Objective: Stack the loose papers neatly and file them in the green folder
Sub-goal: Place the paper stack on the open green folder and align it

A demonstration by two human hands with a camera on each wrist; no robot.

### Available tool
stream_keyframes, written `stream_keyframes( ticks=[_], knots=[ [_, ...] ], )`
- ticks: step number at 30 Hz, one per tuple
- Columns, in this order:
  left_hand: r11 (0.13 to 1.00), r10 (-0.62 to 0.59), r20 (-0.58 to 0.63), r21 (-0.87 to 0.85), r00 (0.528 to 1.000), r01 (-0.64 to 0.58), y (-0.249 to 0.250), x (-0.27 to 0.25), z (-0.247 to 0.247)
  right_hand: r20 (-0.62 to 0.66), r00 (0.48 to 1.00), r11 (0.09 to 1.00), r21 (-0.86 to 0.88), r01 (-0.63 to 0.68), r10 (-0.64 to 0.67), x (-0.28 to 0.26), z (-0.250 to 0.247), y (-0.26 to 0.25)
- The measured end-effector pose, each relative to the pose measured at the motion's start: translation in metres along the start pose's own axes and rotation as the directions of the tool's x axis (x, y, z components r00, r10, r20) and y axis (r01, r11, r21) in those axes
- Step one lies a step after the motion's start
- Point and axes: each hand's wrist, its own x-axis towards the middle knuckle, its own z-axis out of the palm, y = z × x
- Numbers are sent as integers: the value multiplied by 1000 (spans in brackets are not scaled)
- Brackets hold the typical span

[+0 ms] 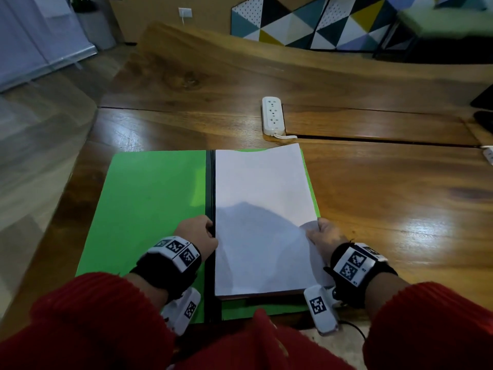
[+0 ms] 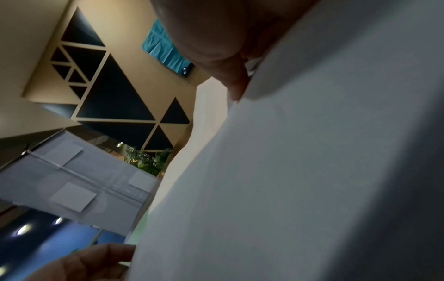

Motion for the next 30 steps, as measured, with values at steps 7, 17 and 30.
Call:
stream_keyframes(
  ticks=[7,17,30],
  knots=[
    [1000,-21,5,18,1000,21,1,3,2,-25,999,998,-38,-41,40,2,0,0],
    [999,-29,-27,31,999,30,8,4,6,-40,999,999,-22,-35,34,-5,5,9],
    [983,17,3,180,1000,-17,16,3,10,-19,1000,820,-573,-19,10,-25,-5,-4]
  ],
)
